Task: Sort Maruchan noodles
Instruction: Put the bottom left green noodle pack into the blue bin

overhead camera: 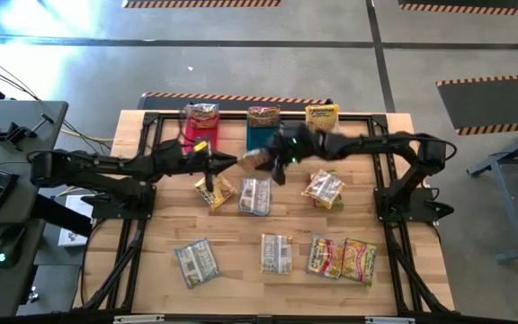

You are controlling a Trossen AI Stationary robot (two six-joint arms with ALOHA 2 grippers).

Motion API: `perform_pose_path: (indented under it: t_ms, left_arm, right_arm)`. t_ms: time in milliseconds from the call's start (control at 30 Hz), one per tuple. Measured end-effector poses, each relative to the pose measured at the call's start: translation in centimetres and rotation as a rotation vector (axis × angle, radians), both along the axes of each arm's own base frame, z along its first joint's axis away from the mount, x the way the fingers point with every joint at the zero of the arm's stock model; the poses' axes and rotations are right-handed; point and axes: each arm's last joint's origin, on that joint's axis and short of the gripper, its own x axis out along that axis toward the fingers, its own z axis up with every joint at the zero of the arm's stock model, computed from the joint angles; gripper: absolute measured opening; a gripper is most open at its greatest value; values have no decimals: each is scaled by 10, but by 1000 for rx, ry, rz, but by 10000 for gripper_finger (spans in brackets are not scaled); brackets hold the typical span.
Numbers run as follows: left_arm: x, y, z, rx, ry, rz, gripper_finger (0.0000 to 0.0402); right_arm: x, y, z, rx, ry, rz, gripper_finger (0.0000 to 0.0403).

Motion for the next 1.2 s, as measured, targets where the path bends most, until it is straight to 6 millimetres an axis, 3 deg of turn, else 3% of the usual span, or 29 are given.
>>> perform_pose_path:
  t_ms: [100, 233, 433, 633, 833, 1200]
  left_arm:
    - [-12, 2, -14, -1, -41, 23, 19]
    - [-17, 5, -23, -21, -39, 44, 3]
    - [-17, 5, -24, -24, -27, 44, 3]
    - [-17, 5, -26, -28, -14, 42, 1]
    - [-17, 5, -27, -30, -5, 42, 1]
    - [-17, 5, -29, -37, 22, 43, 1]
  right_arm:
    - [8, -23, 24, -187, 128, 32, 109]
    - [19, -58, 37, -329, 254, 104, 109]
    - [42, -113, 21, -446, 466, 128, 109]
    - [58, -152, 1, -439, 612, 138, 109]
    - [71, -166, -11, -470, 679, 140, 109]
    - [76, -169, -30, -468, 707, 168, 109]
